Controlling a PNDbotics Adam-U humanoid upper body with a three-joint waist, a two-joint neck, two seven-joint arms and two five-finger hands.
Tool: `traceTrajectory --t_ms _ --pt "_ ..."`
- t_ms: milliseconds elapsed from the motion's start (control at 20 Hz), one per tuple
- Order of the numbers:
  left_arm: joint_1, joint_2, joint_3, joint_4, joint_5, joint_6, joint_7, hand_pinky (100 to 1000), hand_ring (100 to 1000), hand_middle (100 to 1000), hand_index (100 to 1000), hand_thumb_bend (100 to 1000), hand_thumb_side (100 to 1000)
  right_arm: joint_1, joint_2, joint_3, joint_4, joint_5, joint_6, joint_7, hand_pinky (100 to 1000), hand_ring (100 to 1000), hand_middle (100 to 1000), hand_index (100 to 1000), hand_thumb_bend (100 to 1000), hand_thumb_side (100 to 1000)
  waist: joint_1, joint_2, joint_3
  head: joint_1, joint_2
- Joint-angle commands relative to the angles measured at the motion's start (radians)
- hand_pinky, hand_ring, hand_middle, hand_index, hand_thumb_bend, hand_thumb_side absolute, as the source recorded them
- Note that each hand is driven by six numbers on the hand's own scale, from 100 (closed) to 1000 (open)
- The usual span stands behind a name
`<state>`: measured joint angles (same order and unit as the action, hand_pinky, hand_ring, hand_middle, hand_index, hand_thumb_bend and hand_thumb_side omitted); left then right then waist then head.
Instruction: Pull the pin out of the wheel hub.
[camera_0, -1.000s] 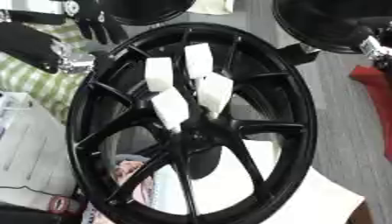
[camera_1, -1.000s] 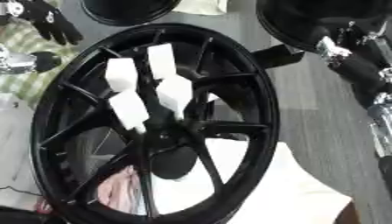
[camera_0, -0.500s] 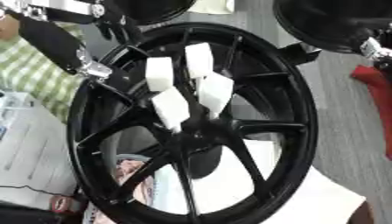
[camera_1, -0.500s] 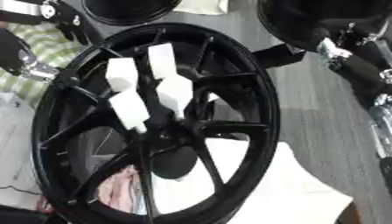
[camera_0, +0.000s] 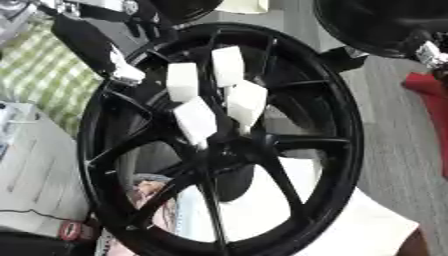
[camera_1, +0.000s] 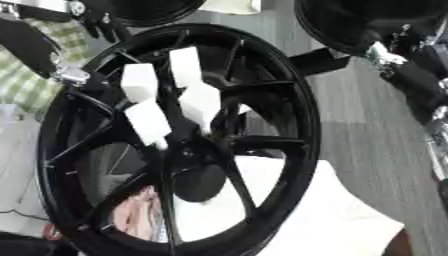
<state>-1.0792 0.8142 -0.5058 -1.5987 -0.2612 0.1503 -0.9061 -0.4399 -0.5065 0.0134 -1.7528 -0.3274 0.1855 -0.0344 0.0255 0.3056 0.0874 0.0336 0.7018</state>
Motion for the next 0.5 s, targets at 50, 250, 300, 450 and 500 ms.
traceTrajectory --t_ms 50,250,300,450,500 --pt "-0.028 0.0 -0.002 0.007 -0.023 0.017 -0.001 860 874 849 934 426 537 -0.015 -0.017 -0.001 -0.009 -0.001 -0.001 0.005 888 746 594 731 203 282 0.0 -0.021 -0.002 0.006 0.002" --pt "-0.029 -0.009 -0.017 0.013 -0.029 0.02 -0.001 847 883 858 939 457 566 -0.017 -0.016 -0.001 -0.008 -0.002 0.0 0.006 888 746 595 731 202 283 0.0 -0.018 -0.003 0.01 0.003" --pt "-0.03 -0.011 -0.019 0.013 -0.03 0.019 -0.001 846 883 858 940 468 576 -0.017 -0.015 0.0 -0.008 -0.002 0.0 0.006 888 746 595 731 202 283 0.0 -0.017 -0.003 0.011 0.003" --pt "-0.03 -0.017 -0.026 0.019 -0.03 0.018 -0.001 844 883 858 940 487 598 -0.017 -0.014 -0.001 -0.008 -0.002 0.0 0.007 888 747 595 731 202 284 0.0 -0.016 -0.003 0.014 0.003" --pt "-0.029 -0.018 -0.028 0.021 -0.03 0.017 -0.001 843 883 857 939 495 610 -0.017 -0.014 -0.001 -0.008 -0.002 0.0 0.006 888 747 595 731 202 284 0.0 -0.015 -0.003 0.014 0.003"
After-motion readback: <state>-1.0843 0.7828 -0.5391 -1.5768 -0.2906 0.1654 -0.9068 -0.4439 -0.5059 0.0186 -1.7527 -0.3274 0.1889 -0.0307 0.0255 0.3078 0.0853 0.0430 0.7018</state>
